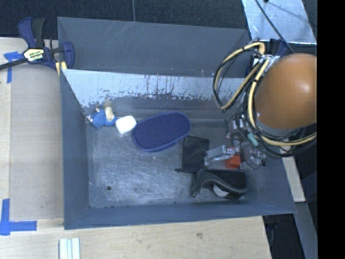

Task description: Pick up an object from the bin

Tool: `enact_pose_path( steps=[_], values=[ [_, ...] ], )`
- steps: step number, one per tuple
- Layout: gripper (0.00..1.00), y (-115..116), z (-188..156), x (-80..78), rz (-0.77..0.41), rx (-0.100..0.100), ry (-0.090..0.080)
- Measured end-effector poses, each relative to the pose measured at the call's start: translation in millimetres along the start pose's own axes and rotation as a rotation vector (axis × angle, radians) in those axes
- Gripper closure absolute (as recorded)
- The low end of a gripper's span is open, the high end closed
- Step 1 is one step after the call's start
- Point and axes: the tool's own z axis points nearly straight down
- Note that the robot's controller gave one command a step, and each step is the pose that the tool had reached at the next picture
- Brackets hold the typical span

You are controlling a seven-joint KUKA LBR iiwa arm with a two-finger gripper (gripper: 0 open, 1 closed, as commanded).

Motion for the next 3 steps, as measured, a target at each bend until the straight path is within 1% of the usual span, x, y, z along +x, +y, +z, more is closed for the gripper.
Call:
enact_pose_path(
  steps=[1, 2, 3],
  values=[
    [0.00, -69, 100, -19.8, -0.038, 0.000, -0.003],
    [0.00, -97, 143, -21.3, -0.194, 0.001, -0.002],
    [1.00, -98, 141, -22.0, -0.193, 0.001, -0.002]
  ],
)
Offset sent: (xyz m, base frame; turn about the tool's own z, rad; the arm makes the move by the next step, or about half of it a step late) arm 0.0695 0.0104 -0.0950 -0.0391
